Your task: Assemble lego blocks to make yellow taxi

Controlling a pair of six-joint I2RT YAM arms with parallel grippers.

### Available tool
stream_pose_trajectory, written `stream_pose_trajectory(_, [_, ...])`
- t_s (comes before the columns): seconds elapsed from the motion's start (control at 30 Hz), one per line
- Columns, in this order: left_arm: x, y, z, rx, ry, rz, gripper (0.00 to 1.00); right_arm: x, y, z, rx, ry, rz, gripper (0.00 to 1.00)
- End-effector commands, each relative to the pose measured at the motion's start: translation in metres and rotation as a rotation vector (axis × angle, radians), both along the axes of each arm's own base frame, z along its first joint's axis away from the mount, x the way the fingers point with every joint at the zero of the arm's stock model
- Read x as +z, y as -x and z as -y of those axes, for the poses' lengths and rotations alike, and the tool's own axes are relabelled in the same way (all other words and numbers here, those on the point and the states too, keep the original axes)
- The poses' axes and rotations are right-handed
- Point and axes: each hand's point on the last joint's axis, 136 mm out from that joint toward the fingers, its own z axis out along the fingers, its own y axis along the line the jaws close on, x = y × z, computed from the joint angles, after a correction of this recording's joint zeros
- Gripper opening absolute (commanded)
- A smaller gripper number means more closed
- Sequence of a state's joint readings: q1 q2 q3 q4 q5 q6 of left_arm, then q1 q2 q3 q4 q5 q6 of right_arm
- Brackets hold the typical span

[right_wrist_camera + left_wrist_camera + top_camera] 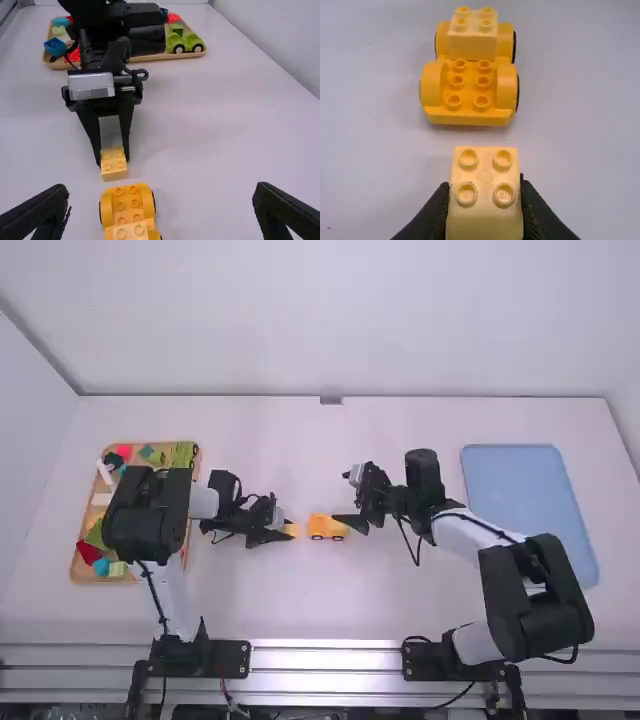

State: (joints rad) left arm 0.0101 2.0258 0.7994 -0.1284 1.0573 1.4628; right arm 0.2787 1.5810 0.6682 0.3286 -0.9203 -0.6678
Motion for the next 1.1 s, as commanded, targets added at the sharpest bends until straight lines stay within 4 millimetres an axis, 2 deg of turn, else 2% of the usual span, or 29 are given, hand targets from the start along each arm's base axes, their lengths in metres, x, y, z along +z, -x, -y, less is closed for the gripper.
stream_pose_trajectory(0.0, [0.021,0.003,0.006,-0.019,0.056,0.015,0.02,-0.016,-0.001,0.008,-0.030,0.067,-0.002,0.98])
stream_pose_trajectory(0.03, [0.022,0.003,0.006,-0.019,0.058,0.016,0.02,-0.017,-0.001,0.009,-0.031,0.074,-0.002,0.98])
stream_pose_trajectory(0.07, [0.033,0.002,0.006,-0.020,0.064,0.020,0.02,-0.030,0.002,0.013,-0.031,0.124,-0.008,0.98])
stream_pose_trajectory(0.17, [0.050,0.001,0.007,-0.030,0.070,0.054,0.02,-0.046,0.009,0.011,0.016,0.136,-0.023,0.98])
stream_pose_trajectory(0.23, [0.070,0.000,0.012,-0.043,0.077,0.104,0.07,-0.067,0.015,-0.003,0.087,0.102,-0.039,0.98])
stream_pose_trajectory(0.27, [0.071,0.000,0.013,-0.043,0.077,0.106,0.07,-0.069,0.015,-0.004,0.088,0.102,-0.040,0.98])
stream_pose_trajectory(0.33, [0.077,-0.002,0.021,-0.047,0.084,0.114,0.10,-0.090,0.010,-0.012,0.092,0.086,-0.046,0.98])
stream_pose_trajectory(0.47, [0.076,-0.008,0.036,-0.018,0.081,0.066,0.12,-0.101,0.013,-0.028,0.168,-0.006,0.002,0.98])
stream_pose_trajectory(0.6, [0.066,-0.018,0.050,0.013,0.049,0.032,0.14,-0.116,0.012,-0.026,0.153,0.010,-0.014,0.98])
stream_pose_trajectory(0.73, [0.057,-0.014,0.061,-0.007,0.022,0.028,0.15,-0.124,0.014,-0.024,0.154,0.019,-0.026,0.98])
stream_pose_trajectory(0.9, [0.052,-0.011,0.064,-0.015,0.005,0.019,0.14,-0.127,0.013,-0.023,0.146,0.032,-0.024,1.00])
stream_pose_trajectory(0.97, [0.052,-0.012,0.063,-0.010,0.001,0.020,0.15,-0.131,0.018,-0.023,0.174,0.047,-0.002,0.90])
stream_pose_trajectory(1.0, [0.052,-0.011,0.064,-0.015,0.003,0.017,0.15,-0.134,0.021,-0.022,0.185,0.060,0.007,0.79])
stream_pose_trajectory(1.07, [0.051,-0.010,0.063,-0.011,-0.001,0.007,0.15,-0.136,0.022,-0.020,0.193,0.067,0.009,0.68])
